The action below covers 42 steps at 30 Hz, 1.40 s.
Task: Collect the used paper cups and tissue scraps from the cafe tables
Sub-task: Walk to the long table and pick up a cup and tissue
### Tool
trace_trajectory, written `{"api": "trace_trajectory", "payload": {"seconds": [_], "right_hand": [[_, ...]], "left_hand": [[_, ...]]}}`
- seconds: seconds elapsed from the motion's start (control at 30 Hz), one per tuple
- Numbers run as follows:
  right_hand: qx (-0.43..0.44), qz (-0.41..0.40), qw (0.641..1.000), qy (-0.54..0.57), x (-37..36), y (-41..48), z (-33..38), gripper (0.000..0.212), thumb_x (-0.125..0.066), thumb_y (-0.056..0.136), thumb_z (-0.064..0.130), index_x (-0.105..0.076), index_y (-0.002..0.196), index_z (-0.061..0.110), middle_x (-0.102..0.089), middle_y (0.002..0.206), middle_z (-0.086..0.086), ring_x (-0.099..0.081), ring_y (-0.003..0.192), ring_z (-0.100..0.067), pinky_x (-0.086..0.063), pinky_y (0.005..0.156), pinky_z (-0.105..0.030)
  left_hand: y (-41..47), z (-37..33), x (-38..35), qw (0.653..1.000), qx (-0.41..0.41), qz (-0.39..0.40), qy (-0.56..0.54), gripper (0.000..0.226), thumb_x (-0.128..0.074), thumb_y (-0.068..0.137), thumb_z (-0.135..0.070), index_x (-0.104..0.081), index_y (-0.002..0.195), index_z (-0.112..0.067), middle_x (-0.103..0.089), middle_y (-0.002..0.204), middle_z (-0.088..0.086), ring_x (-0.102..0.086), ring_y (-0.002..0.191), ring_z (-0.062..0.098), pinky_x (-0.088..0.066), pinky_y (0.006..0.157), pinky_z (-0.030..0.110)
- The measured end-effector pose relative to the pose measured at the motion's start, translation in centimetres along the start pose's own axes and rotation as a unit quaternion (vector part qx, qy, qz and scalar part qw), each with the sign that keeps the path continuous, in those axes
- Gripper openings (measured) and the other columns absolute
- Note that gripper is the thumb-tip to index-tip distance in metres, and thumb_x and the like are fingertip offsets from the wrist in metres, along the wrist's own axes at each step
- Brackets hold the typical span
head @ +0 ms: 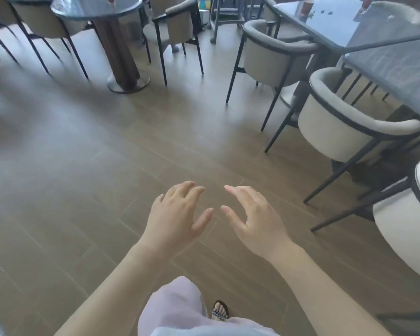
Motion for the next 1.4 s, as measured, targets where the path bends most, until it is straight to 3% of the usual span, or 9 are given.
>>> {"api": "trace_trajectory", "payload": {"seconds": [0.27,0.47,0.63,1.1,1.4], "right_hand": [[0.012,0.038,0.999,-0.037,-3.0,16.7,-1.0,0.043,-0.047,0.092,0.042,-0.046,0.13,0.023,-0.049,0.129,0.002,-0.042,0.12,-0.015,-0.039,0.097,-0.036],[0.038,0.047,0.997,-0.044,-2.6,31.1,1.1,0.04,-0.048,0.091,0.041,-0.048,0.128,0.025,-0.048,0.127,0.007,-0.042,0.118,-0.01,-0.037,0.097,-0.027],[0.046,0.012,0.998,-0.048,-2.0,40.4,0.8,0.037,-0.055,0.089,0.029,-0.052,0.125,0.022,-0.051,0.122,0.005,-0.046,0.113,-0.012,-0.042,0.092,-0.031],[-0.02,-0.026,0.994,-0.102,3.9,64.9,-14.4,0.037,-0.057,0.085,0.025,-0.055,0.121,0.023,-0.052,0.124,0.001,-0.046,0.118,-0.016,-0.044,0.089,-0.035],[-0.02,-0.02,0.994,-0.101,8.7,81.3,-20.8,0.037,-0.055,0.088,0.026,-0.052,0.124,0.024,-0.048,0.126,0.004,-0.044,0.118,-0.014,-0.041,0.093,-0.031]], "left_hand": [[14.3,8.8,-0.3,1.0,0.022,0.009,-0.018,0.054,-0.039,0.089,-0.052,-0.036,0.136,-0.026,-0.034,0.145,-0.005,-0.03,0.134,0.012,-0.036,0.102,0.035],[26.0,15.2,4.1,1.0,0.011,0.0,-0.007,0.053,-0.039,0.089,-0.053,-0.035,0.135,-0.028,-0.034,0.144,-0.008,-0.031,0.133,0.011,-0.036,0.102,0.035],[34.9,19.3,7.0,1.0,0.014,-0.023,-0.009,0.053,-0.044,0.089,-0.048,-0.035,0.136,-0.026,-0.036,0.143,-0.007,-0.034,0.132,0.013,-0.036,0.103,0.036],[67.8,14.9,5.4,0.989,-0.134,0.052,0.015,0.053,-0.043,0.088,-0.046,-0.03,0.137,-0.029,-0.033,0.142,-0.009,-0.033,0.131,0.011,-0.036,0.1,0.032],[85.4,14.8,7.9,0.991,-0.132,0.034,-0.001,0.052,-0.044,0.088,-0.047,-0.033,0.136,-0.03,-0.036,0.141,-0.01,-0.037,0.129,0.012,-0.037,0.1,0.032]]}}
Point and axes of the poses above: each hand's wrist, its own y-axis towards the middle knuckle, its own x-axis out of the back of the hand, z = x × y, the point moved 4 cm from there along y, towards the middle knuckle
